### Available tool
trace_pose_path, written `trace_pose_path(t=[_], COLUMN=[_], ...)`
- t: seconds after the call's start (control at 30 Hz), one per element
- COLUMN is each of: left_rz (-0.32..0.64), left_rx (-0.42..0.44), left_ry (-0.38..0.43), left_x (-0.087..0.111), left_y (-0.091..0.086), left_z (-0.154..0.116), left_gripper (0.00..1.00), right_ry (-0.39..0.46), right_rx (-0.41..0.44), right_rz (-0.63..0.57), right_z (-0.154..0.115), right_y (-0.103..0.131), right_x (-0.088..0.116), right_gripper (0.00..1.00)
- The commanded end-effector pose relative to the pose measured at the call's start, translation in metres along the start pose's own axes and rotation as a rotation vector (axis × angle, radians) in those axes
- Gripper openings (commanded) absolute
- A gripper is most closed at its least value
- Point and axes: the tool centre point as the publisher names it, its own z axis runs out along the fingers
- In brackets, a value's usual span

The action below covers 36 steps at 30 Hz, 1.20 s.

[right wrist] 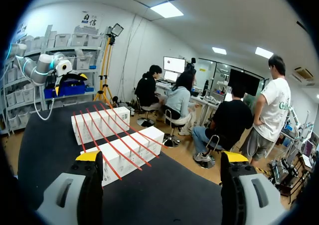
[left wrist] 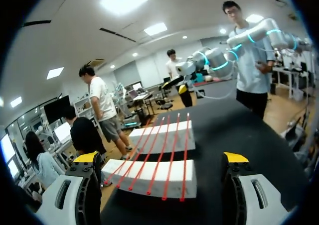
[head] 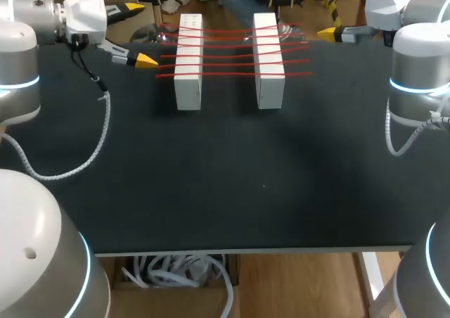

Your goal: Grab the tape and strap the tape.

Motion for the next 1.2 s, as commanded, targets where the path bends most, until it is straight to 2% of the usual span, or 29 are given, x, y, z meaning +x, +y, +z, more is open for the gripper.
trace_pose_path(t=[0.03, 0.27, 0.43, 0.47, 0.53, 0.63, 0.67, 0.83, 1.2], left_rz=[0.003, 0.031, 0.039, 0.037, 0.029, 0.021, 0.013, -0.003, -0.037], left_rx=[0.013, 0.043, 0.06, 0.066, 0.073, 0.084, 0.088, 0.103, 0.123], left_ry=[0.025, 0.043, 0.042, 0.041, 0.043, 0.057, 0.064, 0.087, 0.11], left_x=[0.004, 0.021, 0.031, 0.033, 0.035, 0.037, 0.038, 0.042, 0.049], left_y=[0.005, 0.008, 0.016, 0.019, 0.024, 0.033, 0.036, 0.05, 0.069], left_z=[0.005, 0.015, 0.019, 0.019, 0.019, 0.02, 0.02, 0.02, 0.016], left_gripper=[1.0, 1.0, 1.0, 0.98, 0.77, 0.65, 0.58, 0.49, 0.43], right_ry=[0.0, 0.0, 0.0, 0.0, 0.0, 0.0, 0.0, 0.0, 0.0], right_rx=[0.0, 0.0, 0.0, 0.0, 0.0, 0.0, 0.0, 0.0, 0.0], right_rz=[0.0, 0.0, 0.0, 0.0, 0.0, 0.0, 0.0, 0.0, 0.0], right_z=[0.0, 0.0, 0.0, 0.0, 0.0, 0.0, 0.0, 0.0, 0.0], right_y=[0.0, 0.0, 0.0, 0.0, 0.0, 0.0, 0.0, 0.0, 0.0], right_x=[0.0, 0.0, 0.0, 0.0, 0.0, 0.0, 0.0, 0.0, 0.0], right_gripper=[1.0, 1.0, 1.0, 1.0, 1.0, 1.0, 1.0, 1.0, 1.0])
